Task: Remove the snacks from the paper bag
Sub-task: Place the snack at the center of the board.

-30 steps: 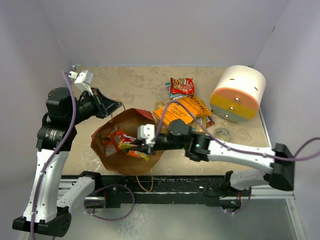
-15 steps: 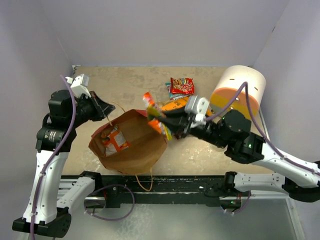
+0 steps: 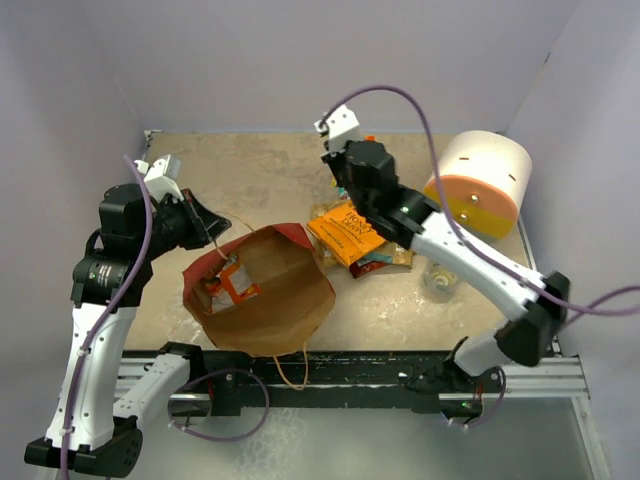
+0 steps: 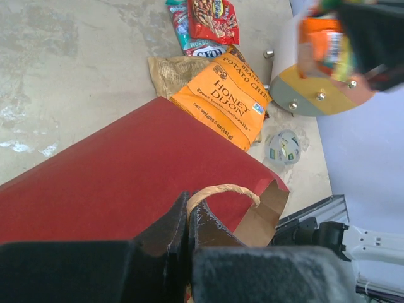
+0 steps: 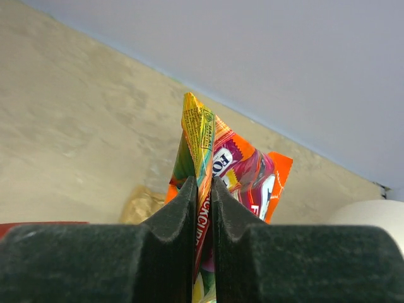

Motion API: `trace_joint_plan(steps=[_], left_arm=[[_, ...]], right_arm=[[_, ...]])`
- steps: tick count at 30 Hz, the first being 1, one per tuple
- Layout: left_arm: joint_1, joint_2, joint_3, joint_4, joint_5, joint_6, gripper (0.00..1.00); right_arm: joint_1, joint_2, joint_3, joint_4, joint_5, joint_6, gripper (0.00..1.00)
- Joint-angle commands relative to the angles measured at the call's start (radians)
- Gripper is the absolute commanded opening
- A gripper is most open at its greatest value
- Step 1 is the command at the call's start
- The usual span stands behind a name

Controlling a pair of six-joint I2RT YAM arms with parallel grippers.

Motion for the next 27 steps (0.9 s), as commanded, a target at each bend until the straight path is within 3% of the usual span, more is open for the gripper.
trace_joint_plan(steps=[1, 11, 27], left_arm=[[-0.002, -0.023, -0.002, 0.003, -0.014, -0.051, 0.00], [-0.002, -0.026, 0.077, -0.060, -0.069, 0.040, 0.00], [-0.001, 0.055, 0.129, -0.045, 0.003, 0.159, 0.00]], right_arm=[[-0.050, 0.143, 0.066, 0.133, 0.032, -0.130, 0.00], [-0.205, 0.503, 0.266, 0.191, 0.003, -0.283, 0.00], [-0.268, 0.733, 0.391, 0.211, 0.002, -0.346, 0.00]])
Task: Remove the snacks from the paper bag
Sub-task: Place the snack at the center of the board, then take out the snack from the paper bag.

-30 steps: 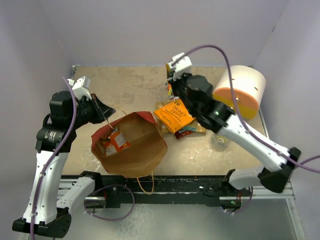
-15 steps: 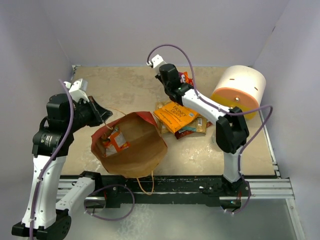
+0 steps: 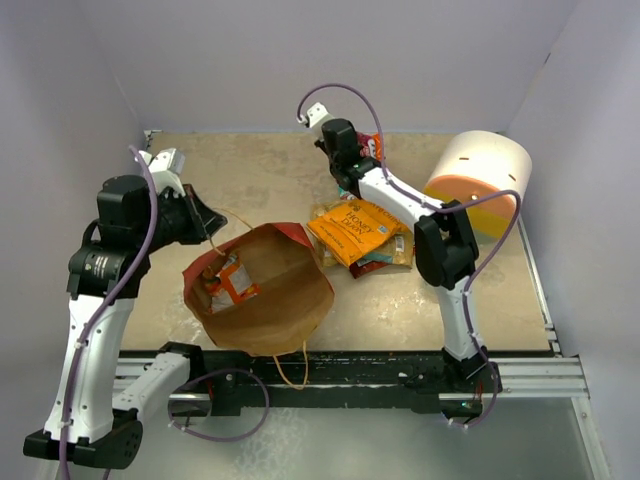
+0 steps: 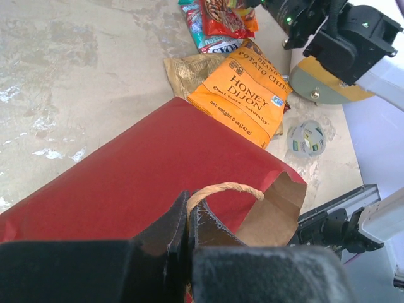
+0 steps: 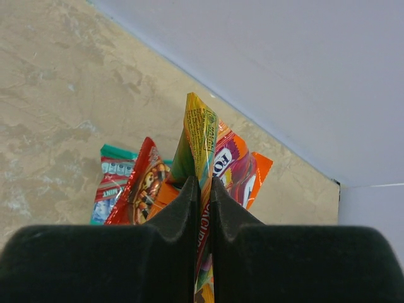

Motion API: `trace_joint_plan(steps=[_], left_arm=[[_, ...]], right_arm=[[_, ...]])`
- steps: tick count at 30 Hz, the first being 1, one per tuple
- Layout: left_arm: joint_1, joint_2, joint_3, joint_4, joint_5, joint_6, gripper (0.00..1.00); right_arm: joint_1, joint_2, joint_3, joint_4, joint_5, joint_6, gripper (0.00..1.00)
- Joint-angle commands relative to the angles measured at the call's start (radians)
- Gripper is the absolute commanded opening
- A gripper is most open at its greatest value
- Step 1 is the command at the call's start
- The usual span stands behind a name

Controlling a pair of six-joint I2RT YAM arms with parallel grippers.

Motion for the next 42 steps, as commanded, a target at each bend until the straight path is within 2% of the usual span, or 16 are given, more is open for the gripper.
trace_joint_plan(steps=[1, 8, 12, 19, 25, 29, 30, 35, 42], left_arm=[[-0.002, 0.019, 0.053, 0.025, 0.025, 0.048, 0.00], [-0.002, 0.025, 0.066, 0.012, 0.020, 0.057, 0.00], [-0.002, 0.019, 0.065, 0.011, 0.012, 0.052, 0.00], [-0.002, 0.002, 0.055, 0.008, -0.003, 0.030, 0.00], [-0.002, -0.022, 0.014, 0.033, 0.012, -0.010, 0.00], [-0.002, -0.038, -0.007, 0.058, 0.041, -0.028, 0.00], [-0.001, -0.043, -0.011, 0.061, 0.038, -0.033, 0.00], [-0.002, -0.072, -0.035, 0.067, 0.021, -0.062, 0.00], [-0.002, -0.083, -0.039, 0.058, 0.007, -0.064, 0.00]], right_arm=[[0.003, 0.021, 0.036, 0.086, 0.019, -0.081, 0.00], [0.000, 0.043, -0.001, 0.113, 0.016, -0.110, 0.03], [-0.001, 0.065, 0.001, 0.122, 0.007, -0.081, 0.11], [-0.001, 0.060, 0.034, 0.057, 0.013, -0.027, 0.36], [-0.001, -0.038, -0.061, 0.056, -0.022, -0.009, 0.59], [-0.001, -0.099, -0.077, -0.038, -0.067, 0.044, 0.87], [-0.001, -0.106, -0.073, -0.067, -0.067, 0.053, 0.91], [-0.001, -0.204, -0.145, -0.091, -0.101, 0.098, 0.99], [0.001, -0.313, -0.210, -0.150, -0.182, 0.207, 1.00]])
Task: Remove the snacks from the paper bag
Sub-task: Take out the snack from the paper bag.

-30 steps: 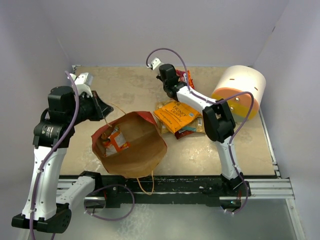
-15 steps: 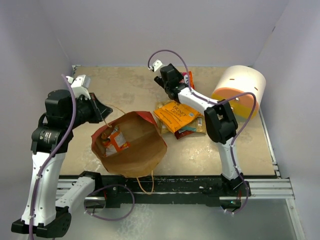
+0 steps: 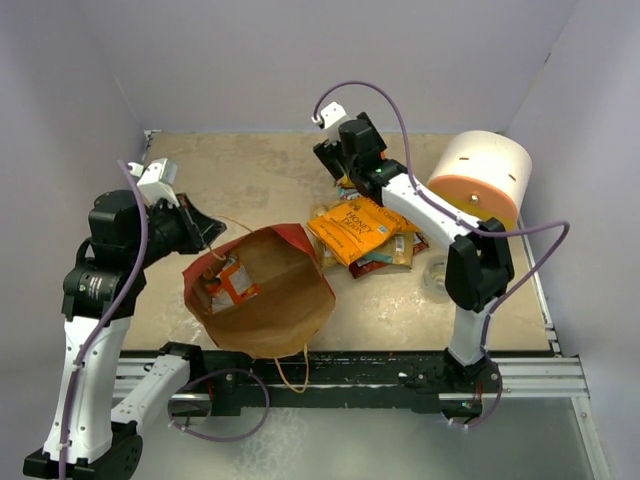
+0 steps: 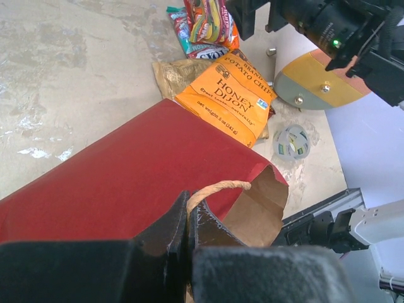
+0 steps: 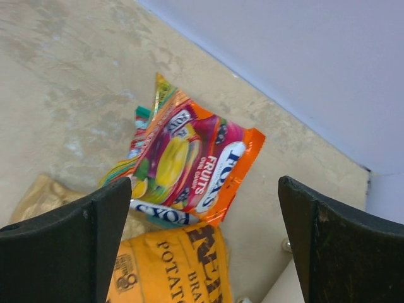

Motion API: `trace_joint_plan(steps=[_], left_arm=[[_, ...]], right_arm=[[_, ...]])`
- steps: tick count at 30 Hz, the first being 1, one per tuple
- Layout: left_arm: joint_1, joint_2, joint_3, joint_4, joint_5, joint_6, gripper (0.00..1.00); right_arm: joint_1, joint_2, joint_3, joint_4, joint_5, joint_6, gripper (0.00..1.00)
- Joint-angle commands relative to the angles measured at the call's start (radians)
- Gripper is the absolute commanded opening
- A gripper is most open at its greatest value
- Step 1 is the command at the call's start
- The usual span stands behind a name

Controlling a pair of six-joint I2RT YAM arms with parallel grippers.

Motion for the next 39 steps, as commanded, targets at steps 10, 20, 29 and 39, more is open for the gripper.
trace_joint_plan(steps=[10, 20, 29, 39], left_arm=[[-0.002, -0.044, -0.065, 0.101, 0.017, -0.058, 0.00], [-0.002, -0.041, -0.055, 0.129, 0.065, -0.060, 0.00], [-0.002, -0.010, 0.002, 0.086, 0.048, -0.057, 0.00], [-0.002, 0.016, 0.059, 0.047, 0.064, -0.040, 0.00]], right_arm=[[0.010, -0.408, -0.155, -0.225, -0.420, 0.232, 0.99], [0.319, -0.808, -0.485, 0.039, -0.941, -0.051, 0.90], [0.549, -0.608, -0.438, -0.146, -0.959, -0.586, 0.79], [0.629, -0.222, -0.213, -0.060, -0.692, -0.668, 0.76]])
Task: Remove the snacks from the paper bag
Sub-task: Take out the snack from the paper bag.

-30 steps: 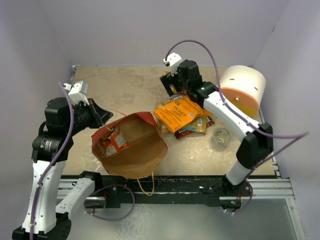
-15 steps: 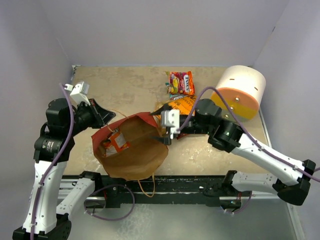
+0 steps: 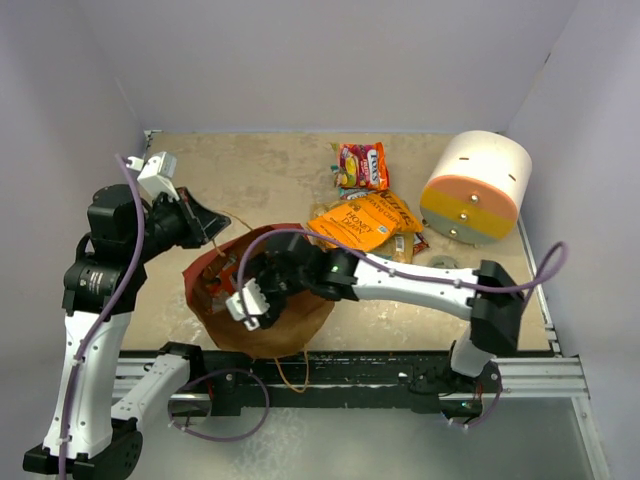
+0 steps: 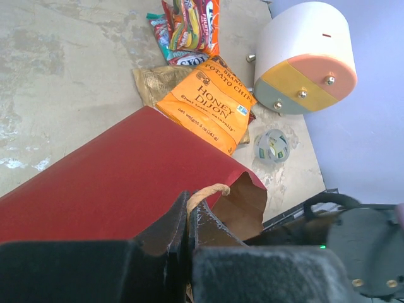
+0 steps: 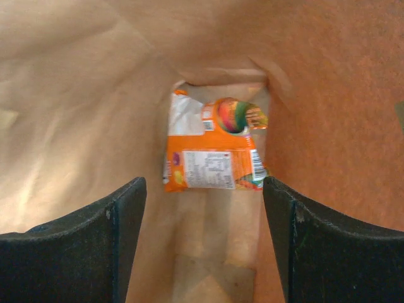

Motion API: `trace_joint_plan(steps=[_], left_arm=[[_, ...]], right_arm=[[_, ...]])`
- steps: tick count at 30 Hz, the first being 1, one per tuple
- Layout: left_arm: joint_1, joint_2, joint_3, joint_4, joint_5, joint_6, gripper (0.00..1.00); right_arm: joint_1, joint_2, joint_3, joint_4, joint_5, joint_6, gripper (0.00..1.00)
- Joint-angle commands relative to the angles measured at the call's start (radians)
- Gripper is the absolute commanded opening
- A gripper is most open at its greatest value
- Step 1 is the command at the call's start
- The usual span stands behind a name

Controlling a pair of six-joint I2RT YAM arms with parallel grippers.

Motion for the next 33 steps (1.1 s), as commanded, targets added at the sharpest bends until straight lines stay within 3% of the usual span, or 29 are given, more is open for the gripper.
trace_joint_plan(steps=[1, 19, 27, 33], left_arm=[[-0.002, 0.001, 0.043, 0.006, 0.025, 0.013, 0.00], [-0.002, 0.027, 0.098, -0.051, 0.030, 0.027, 0.00], [-0.002, 0.037, 0.111, -0.075, 0.060, 0.034, 0.00], [-0.002, 0.039, 0.126, -0.090, 0.055, 0.041, 0.00]], right_arm=[[0.017, 0.089, 0.130, 0.085, 0.140, -0.043, 0.76], [0.026, 0.311, 0.143, 0.314, 0.244, -0.079, 0.81], [0.026, 0.369, 0.160, 0.330, 0.225, -0.116, 0.84], [0.024, 0.423, 0.171, 0.389, 0.232, -0.137, 0.91]])
